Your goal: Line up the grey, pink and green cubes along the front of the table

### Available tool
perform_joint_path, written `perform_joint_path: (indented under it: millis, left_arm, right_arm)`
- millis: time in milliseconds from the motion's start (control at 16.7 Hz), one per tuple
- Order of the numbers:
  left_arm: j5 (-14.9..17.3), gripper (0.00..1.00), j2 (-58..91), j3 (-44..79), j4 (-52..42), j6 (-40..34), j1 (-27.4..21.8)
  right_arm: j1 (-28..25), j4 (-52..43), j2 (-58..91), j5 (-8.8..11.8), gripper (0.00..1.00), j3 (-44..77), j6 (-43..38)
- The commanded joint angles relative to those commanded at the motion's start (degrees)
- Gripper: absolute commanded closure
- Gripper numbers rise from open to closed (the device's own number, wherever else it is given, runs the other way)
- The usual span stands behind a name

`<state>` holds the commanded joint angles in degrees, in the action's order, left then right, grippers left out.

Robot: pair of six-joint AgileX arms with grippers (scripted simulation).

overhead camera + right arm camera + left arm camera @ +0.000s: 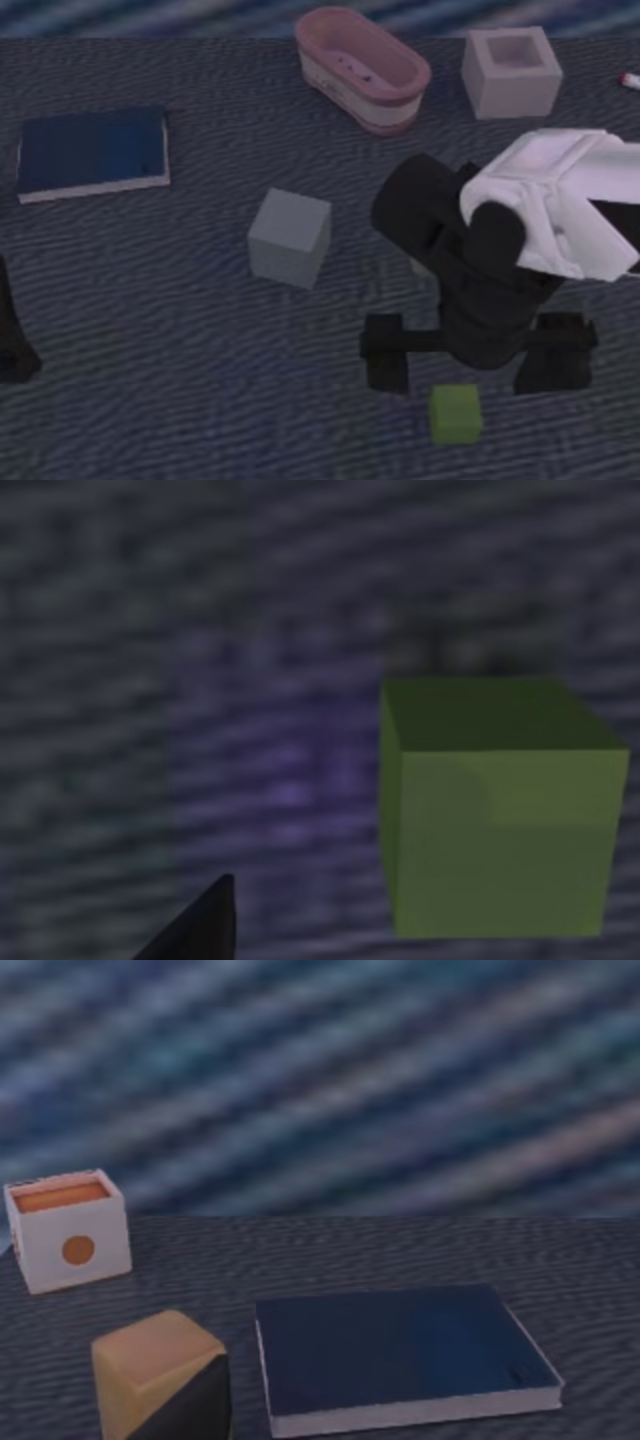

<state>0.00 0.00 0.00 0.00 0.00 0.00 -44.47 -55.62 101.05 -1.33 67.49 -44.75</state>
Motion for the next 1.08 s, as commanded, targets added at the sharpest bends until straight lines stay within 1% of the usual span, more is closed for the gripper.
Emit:
perform_joint_path:
  millis: [180, 420, 600, 780, 1080]
  left_arm:
    - [0.0, 0.00, 0.0, 0.0, 0.0, 0.0, 0.0]
    - [0.0, 0.00, 0.0, 0.0, 0.0, 0.0, 0.0]
    - [0.0, 0.00, 0.0, 0.0, 0.0, 0.0, 0.0]
    - [0.0, 0.00, 0.0, 0.0, 0.0, 0.0, 0.0]
    - [0.0, 0.00, 0.0, 0.0, 0.0, 0.0, 0.0]
  right_arm:
    - [-0.3, -5.5, -2.2, 0.0, 0.00, 3.4, 0.1]
    - [-0.3, -6.2, -2.7, 0.0, 0.00, 3.9, 0.2]
    - [0.9, -6.3, -1.6, 0.0, 0.00, 4.7, 0.6]
    - [6.1, -7.5, 3.2, 0.4, 0.00, 10.4, 2.2]
    - [17.8, -10.2, 13.2, 1.1, 0.00, 22.9, 6.3]
